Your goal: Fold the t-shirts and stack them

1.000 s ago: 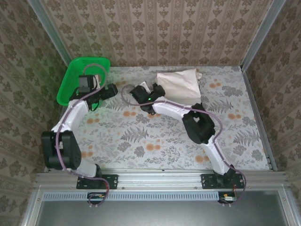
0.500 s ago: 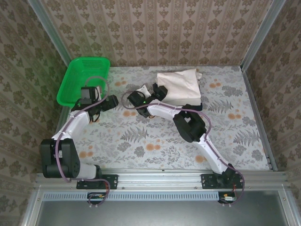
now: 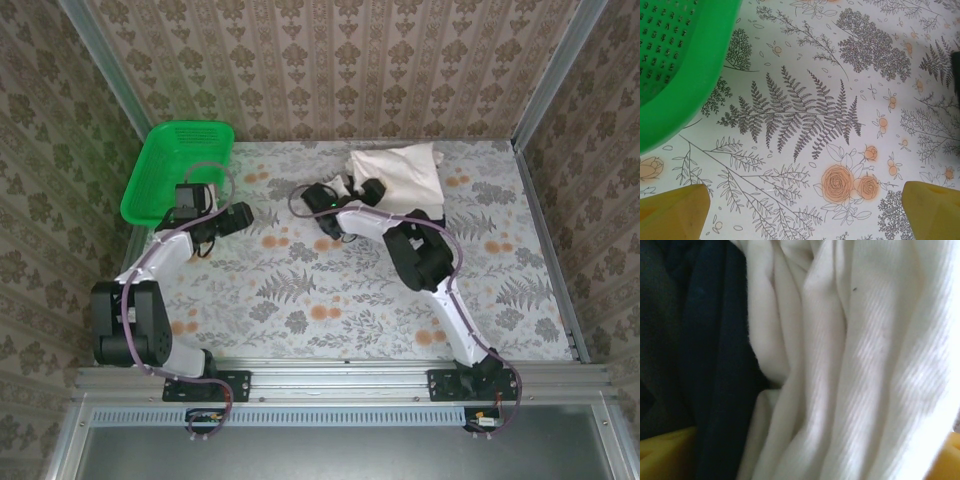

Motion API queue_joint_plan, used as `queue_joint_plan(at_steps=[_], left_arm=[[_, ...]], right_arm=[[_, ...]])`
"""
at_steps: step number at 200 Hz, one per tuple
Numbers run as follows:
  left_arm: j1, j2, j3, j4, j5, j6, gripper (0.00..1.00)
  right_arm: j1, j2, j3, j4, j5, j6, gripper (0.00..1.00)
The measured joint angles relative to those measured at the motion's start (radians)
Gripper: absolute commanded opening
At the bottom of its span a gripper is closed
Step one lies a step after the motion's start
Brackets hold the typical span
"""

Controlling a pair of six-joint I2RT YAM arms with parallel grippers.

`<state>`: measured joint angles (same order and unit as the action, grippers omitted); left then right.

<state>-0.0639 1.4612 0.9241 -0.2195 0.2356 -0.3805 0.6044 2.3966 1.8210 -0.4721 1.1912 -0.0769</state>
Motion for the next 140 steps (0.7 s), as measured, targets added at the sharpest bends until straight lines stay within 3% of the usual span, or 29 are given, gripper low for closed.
queue_joint_plan(at_steps=[84, 110, 140], left_arm=[[0.0, 0.02, 0.021, 0.012, 0.014, 0.0, 1.0], [0.0, 0.026, 0.031, 0.011, 0.014, 0.0, 1.0], [0.0, 0.024, 0.035, 0.008, 0.013, 0.001, 1.0]], right_arm=[[-0.431, -0.039, -0.025, 0.096, -0.18, -0.138, 0.99], [-0.495, -0.039, -0.002, 0.103, -0.219, -0.165, 1.0], [-0.499, -0.039, 0.043, 0.076, -0.268, -0.176, 1.0]])
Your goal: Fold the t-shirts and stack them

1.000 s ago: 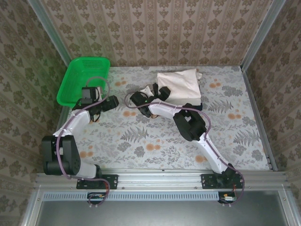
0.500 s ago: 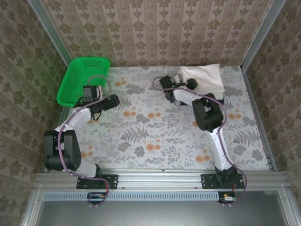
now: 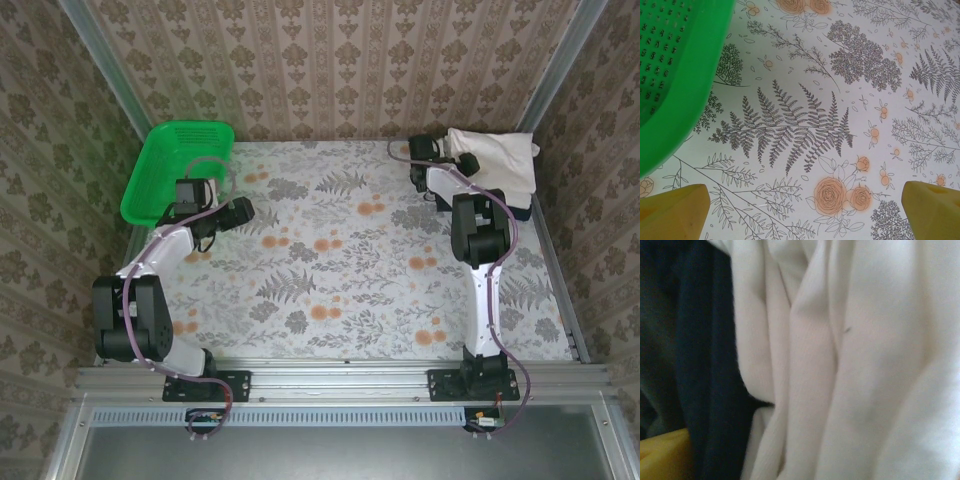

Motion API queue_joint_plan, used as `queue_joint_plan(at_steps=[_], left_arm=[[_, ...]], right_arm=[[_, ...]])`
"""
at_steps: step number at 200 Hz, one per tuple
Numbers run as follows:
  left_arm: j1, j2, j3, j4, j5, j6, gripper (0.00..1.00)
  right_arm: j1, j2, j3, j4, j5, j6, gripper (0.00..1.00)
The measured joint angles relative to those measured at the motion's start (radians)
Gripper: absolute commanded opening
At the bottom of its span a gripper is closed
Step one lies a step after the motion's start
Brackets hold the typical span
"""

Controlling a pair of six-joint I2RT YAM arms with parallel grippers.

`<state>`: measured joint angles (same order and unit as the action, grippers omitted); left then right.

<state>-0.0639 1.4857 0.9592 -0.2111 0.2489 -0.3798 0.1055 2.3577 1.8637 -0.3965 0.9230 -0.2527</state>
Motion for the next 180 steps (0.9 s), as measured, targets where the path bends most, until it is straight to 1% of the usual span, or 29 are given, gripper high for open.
queue_joint_plan(at_steps=[12, 27, 52, 69, 78, 92, 111, 124, 136, 147, 153, 161, 174, 180], left_arm=[[0.0, -0.007, 0.001, -0.01, -0.007, 0.006, 1.0], [0.0, -0.034, 0.001, -0.035, -0.03, 0.013, 1.0], [0.0, -0.125, -0.003, -0.054, -0.095, 0.026, 1.0], [0.0, -0.22, -0.031, -0.046, -0.17, 0.04, 1.0], [0.0, -0.273, -0.063, -0.034, -0.224, 0.046, 1.0], [0.0, -0.336, -0.13, 0.0, -0.311, 0.075, 1.0], [-0.001, -0.377, -0.261, 0.072, -0.418, 0.139, 1.0], [-0.001, -0.369, -0.359, 0.124, -0.464, 0.181, 1.0], [0.002, -0.344, -0.445, 0.174, -0.486, 0.21, 1.0], [0.016, -0.314, -0.497, 0.218, -0.468, 0.228, 1.0], [0.031, -0.288, -0.513, 0.244, -0.438, 0.239, 1.0], [0.047, -0.251, -0.518, 0.282, -0.399, 0.252, 1.0], [0.063, -0.186, -0.515, 0.386, -0.342, 0.272, 1.0], [0.064, -0.162, -0.514, 0.436, -0.319, 0.282, 1.0]], right_arm=[[0.014, -0.016, 0.006, -0.023, -0.042, 0.021, 1.0], [0.045, -0.076, -0.013, -0.057, -0.105, 0.05, 1.0], [0.129, -0.284, -0.11, -0.077, -0.213, 0.117, 1.0], [0.193, -0.502, -0.272, -0.03, -0.257, 0.181, 1.0], [0.225, -0.632, -0.404, 0.023, -0.282, 0.22, 1.0], [0.244, -0.817, -0.626, 0.113, -0.304, 0.275, 1.0], [0.208, -1.014, -0.94, 0.227, -0.315, 0.352, 1.0], [0.155, -1.094, -1.121, 0.296, -0.339, 0.39, 1.0], [0.109, -1.131, -1.233, 0.318, -0.354, 0.415, 1.0], [0.086, -1.155, -1.299, 0.359, -0.362, 0.414, 1.0], [0.083, -1.165, -1.329, 0.402, -0.365, 0.405, 1.0], [0.079, -1.175, -1.373, 0.488, -0.373, 0.383, 1.0], [0.047, -1.159, -1.449, 0.676, -0.414, 0.356, 1.0], [0.024, -1.138, -1.463, 0.718, -0.427, 0.353, 1.0]])
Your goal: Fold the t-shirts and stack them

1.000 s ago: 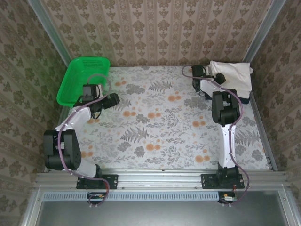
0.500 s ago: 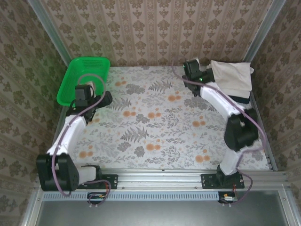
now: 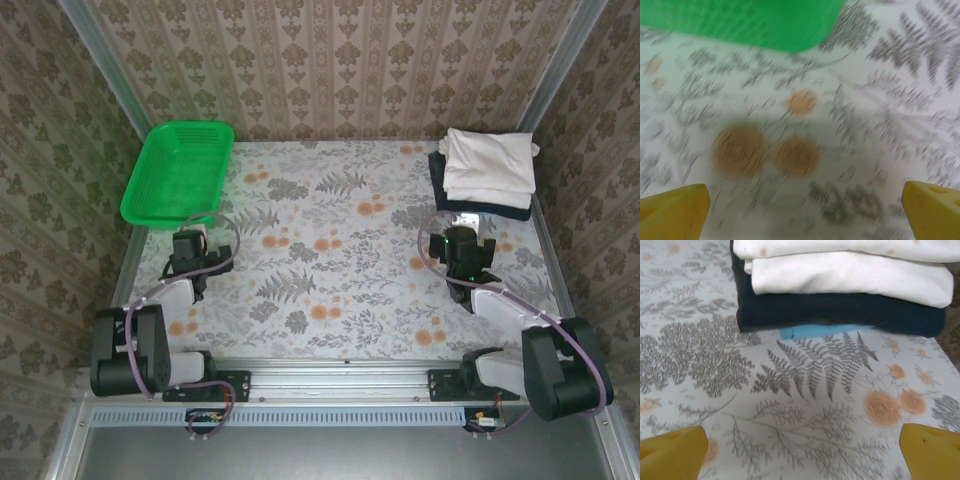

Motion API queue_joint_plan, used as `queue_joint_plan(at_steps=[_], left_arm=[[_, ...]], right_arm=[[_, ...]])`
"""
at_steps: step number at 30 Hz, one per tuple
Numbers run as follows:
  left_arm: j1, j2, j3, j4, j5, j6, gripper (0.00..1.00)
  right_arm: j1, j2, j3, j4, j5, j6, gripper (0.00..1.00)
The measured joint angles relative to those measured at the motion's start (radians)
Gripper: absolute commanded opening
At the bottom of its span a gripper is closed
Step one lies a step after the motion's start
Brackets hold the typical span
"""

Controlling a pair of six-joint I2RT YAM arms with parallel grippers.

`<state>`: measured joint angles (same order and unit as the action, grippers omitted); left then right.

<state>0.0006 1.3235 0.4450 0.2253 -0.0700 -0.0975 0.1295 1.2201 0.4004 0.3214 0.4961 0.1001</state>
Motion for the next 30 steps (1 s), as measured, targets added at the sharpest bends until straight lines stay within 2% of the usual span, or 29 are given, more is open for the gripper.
queue_joint_plan(at_steps=[7, 11, 20, 30], left_arm=[[0.008, 0.178, 0.098, 0.248, 0.115, 0.091, 1.0], [0.039, 0.19, -0.017, 0.479, 0.152, 0.1, 1.0], [0.001, 0.224, -0.049, 0.584, 0.118, 0.123, 1.0], [0.001, 0.224, -0.049, 0.599, 0.111, 0.126, 1.0]], right_arm=[[-0.116, 0.203, 0.036, 0.234, -0.137, 0.01, 1.0], [-0.105, 0.285, 0.014, 0.422, -0.213, -0.007, 1.0], [-0.079, 0.31, -0.014, 0.529, -0.216, -0.019, 1.0], [-0.079, 0.311, -0.014, 0.545, -0.216, -0.019, 1.0]])
